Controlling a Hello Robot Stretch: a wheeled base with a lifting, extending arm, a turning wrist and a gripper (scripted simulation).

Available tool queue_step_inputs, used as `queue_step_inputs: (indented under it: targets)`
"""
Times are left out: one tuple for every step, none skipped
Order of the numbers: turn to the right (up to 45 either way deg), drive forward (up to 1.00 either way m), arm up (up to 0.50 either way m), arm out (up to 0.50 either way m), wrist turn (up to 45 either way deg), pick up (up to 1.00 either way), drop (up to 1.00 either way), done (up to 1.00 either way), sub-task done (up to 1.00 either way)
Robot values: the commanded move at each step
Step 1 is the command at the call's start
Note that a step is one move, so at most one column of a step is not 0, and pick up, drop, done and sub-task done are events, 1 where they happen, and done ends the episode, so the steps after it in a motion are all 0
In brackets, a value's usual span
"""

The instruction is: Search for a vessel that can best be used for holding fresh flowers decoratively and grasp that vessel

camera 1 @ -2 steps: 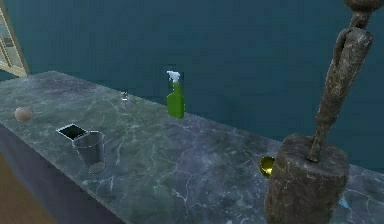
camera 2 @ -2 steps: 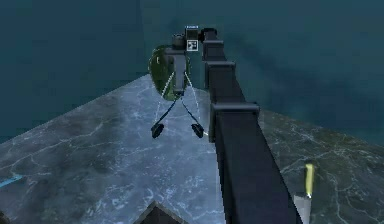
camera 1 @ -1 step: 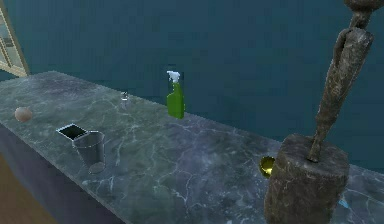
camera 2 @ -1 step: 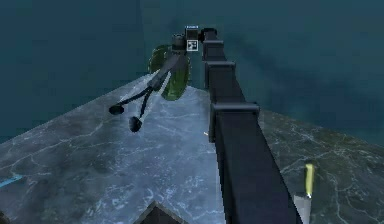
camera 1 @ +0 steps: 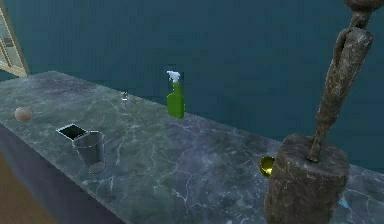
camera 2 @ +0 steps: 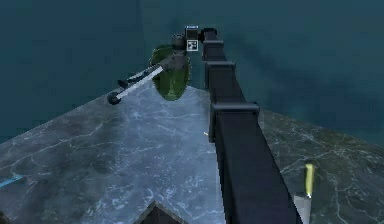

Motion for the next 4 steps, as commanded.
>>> queue_step_inputs:
  targets:
    - [0.0,0.0,0.0,0.0,45.0,0.0,0.0,0.0,0.0]
    - [0.0,0.0,0.0,0.0,18.0,0.0,0.0,0.0,0.0]
    - [0.0,0.0,0.0,0.0,0.0,1.0,0.0,0.0,0.0]
    - [0.0,0.0,0.0,0.0,0.0,0.0,0.0,1.0,0.0]
